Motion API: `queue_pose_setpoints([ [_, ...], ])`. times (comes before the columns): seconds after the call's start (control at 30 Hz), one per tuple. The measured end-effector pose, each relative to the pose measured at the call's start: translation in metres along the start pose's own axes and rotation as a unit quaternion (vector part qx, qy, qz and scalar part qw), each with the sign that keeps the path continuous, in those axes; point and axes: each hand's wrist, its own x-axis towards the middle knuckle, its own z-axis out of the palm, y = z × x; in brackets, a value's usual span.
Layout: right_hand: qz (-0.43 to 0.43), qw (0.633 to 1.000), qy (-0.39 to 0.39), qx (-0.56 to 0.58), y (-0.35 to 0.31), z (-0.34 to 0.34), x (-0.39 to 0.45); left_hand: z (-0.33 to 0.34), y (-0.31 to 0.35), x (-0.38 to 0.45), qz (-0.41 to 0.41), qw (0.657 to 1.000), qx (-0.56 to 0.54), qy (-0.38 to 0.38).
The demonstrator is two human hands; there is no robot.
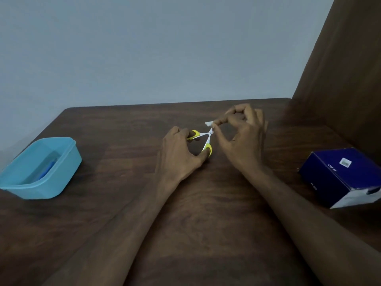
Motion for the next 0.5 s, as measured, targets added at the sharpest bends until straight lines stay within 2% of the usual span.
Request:
queue_pose_setpoints([
  [0.1,0.012,0.998,-0.056,-0.008,0.005,0.005,-0.002,0.000,0.001,0.000,-0.002,1.000,0.000,-0.003],
  [0.27,0.073,0.996,-0.050,-0.016,0.013,0.007,0.001,0.002,0.001,-0.002,-0.001,1.000,-0.004,-0.008],
  [0.4,0.032,0.996,-0.077,-0.013,0.012,0.009,-0.002,0.002,0.001,-0.002,-0.010,1.000,-0.005,-0.021],
  [0.5,0.041,0.997,-0.058,-0.002,0.015,0.009,-0.002,0.003,0.002,-0.004,-0.014,0.999,-0.007,-0.036],
])
